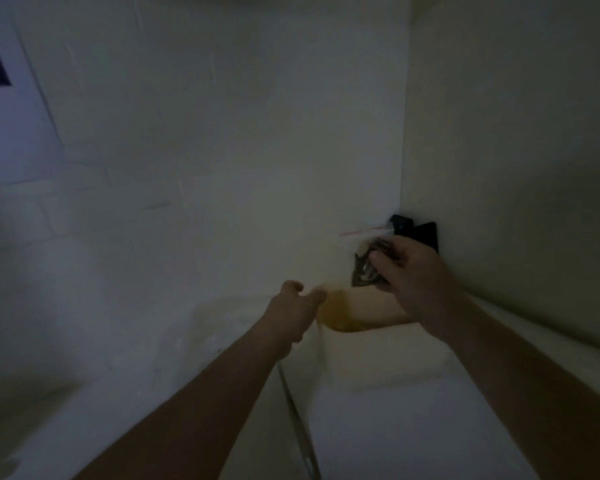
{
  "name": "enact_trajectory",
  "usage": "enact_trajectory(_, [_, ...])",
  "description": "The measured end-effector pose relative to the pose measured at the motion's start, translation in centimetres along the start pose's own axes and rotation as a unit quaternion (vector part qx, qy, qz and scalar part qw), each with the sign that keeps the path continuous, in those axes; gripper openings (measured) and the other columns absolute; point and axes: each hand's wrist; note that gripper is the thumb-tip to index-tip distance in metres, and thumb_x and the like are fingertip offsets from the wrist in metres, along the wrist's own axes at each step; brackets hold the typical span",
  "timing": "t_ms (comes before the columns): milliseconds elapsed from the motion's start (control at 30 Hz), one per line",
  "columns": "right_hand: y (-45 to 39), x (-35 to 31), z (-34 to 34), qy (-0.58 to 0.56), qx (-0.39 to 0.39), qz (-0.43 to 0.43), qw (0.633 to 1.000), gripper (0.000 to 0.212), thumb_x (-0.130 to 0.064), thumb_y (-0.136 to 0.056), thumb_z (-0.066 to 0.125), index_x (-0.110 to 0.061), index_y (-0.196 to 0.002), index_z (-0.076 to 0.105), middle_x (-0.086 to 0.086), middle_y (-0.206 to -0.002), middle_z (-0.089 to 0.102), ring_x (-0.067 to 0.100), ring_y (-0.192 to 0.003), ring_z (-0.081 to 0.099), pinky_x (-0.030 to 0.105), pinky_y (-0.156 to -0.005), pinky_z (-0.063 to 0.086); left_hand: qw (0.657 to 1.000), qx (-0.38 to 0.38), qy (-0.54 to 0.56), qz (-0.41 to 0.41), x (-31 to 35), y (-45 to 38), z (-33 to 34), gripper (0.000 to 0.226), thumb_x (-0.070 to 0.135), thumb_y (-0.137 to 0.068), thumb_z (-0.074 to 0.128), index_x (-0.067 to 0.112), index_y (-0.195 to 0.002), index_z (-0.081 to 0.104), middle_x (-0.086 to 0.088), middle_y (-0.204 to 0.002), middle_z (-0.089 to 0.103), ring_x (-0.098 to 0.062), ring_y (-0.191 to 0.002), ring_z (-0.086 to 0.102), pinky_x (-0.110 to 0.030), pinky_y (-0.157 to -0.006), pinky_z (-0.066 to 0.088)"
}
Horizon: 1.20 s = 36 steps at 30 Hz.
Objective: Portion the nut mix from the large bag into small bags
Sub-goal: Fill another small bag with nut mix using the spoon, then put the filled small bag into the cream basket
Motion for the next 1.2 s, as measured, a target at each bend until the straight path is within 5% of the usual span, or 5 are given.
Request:
enact_trajectory(200, [-1.6,1.1,-4.7,0.26,-0.097,-0.039,0.96,0.023,-0.018,-0.099,0.067,-0.02,-0.121,0.07,-0.003,-0.108,0.069,0.016,-0.098,0.065,0.021,-0.078,0.054,0.996,-0.007,-0.048,0.068,-1.7,-0.6,2.2,0.024,0.022,-0.103,0.046,0.014,-0.123,0.056,-0.011,-0.092,0.065,-0.023,-0.068,0.06,-0.033,-0.057,0.048])
enact_trajectory(433, [-0.7,2.7,-3.0,0.432,-0.265,-0.042,0.861,0.014,-0.028,-0.095,0.072,-0.029,-0.109,0.071,-0.024,-0.097,0.065,-0.005,-0.087,0.06,0.011,-0.081,0.043,0.958,0.049,-0.082,0.27,-4.6,3.3,3.3,0.04,0.06,-0.103,0.038,0.036,-0.128,0.057,0.009,-0.093,0.075,-0.004,-0.08,0.072,-0.042,-0.073,0.062])
enact_trajectory(533, [-0.8,4.4,-1.0,0.435,-0.326,0.004,0.839,0.017,-0.014,-0.098,0.068,-0.017,-0.114,0.072,-0.017,-0.091,0.058,0.008,-0.098,0.057,0.032,-0.107,0.045,0.955,0.056,-0.056,0.287,-5.4,3.9,3.8,0.036,0.06,-0.106,0.041,0.037,-0.127,0.058,0.01,-0.093,0.075,-0.003,-0.082,0.073,-0.039,-0.075,0.061])
enact_trajectory(767, [0.9,5.6,1.6,0.517,-0.343,-0.021,0.784,0.022,-0.026,-0.095,0.068,-0.017,-0.115,0.072,0.005,-0.111,0.07,0.025,-0.103,0.066,0.042,-0.092,0.054,0.952,0.054,-0.051,0.297,-5.9,3.8,3.9,0.03,0.049,-0.109,0.04,0.038,-0.132,0.056,0.008,-0.088,0.074,-0.007,-0.075,0.071,-0.039,-0.069,0.059])
enact_trajectory(1200, [3.1,2.1,0.4,0.407,-0.271,-0.057,0.871,0.04,-0.044,-0.103,0.057,-0.029,-0.066,0.054,-0.003,-0.061,0.056,0.009,-0.056,0.049,0.031,-0.059,0.037,0.988,0.01,0.125,0.096,-4.6,2.5,3.6,0.052,0.037,-0.106,0.056,0.025,-0.156,0.043,-0.014,-0.101,0.067,-0.021,-0.082,0.067,-0.043,-0.078,0.066])
Point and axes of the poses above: each hand's wrist, its own y-axis away from the middle knuckle, its own z-axis out of the palm, x = y × z
